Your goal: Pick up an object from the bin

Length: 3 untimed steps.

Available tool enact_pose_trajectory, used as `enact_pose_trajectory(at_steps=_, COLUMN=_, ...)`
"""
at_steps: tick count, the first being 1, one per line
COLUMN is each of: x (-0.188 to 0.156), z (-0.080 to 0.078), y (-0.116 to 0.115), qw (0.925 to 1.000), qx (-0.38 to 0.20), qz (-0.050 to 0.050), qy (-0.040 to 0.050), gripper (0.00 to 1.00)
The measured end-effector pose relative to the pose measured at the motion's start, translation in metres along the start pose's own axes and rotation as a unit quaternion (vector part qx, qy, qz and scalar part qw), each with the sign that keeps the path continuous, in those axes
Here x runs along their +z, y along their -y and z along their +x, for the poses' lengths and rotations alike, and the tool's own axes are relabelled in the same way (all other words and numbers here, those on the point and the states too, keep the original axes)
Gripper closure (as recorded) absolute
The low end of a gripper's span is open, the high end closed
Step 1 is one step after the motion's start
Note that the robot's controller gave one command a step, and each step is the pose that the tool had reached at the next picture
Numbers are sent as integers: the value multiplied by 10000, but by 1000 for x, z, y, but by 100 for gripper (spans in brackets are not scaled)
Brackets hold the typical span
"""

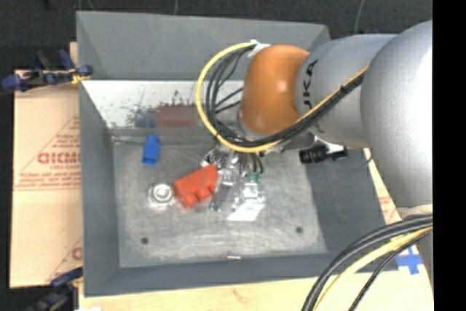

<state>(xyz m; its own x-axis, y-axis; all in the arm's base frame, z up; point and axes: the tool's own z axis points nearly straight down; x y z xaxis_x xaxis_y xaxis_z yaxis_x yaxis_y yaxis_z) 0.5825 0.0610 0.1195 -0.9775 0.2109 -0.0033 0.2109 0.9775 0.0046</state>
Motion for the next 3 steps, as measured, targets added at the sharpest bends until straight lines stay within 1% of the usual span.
enact_pose_trajectory(at_steps=1, x=35, z=-3, y=3, qw=9993, qx=-374, qz=22, qy=61, gripper=0)
enact_pose_trajectory(at_steps=2, x=33, z=-5, y=2, qw=9992, qx=-373, qz=7, qy=108, gripper=100)
enact_pose_trajectory(at_steps=3, x=42, z=-17, y=0, qw=9981, qx=-621, qz=18, qy=38, gripper=100)
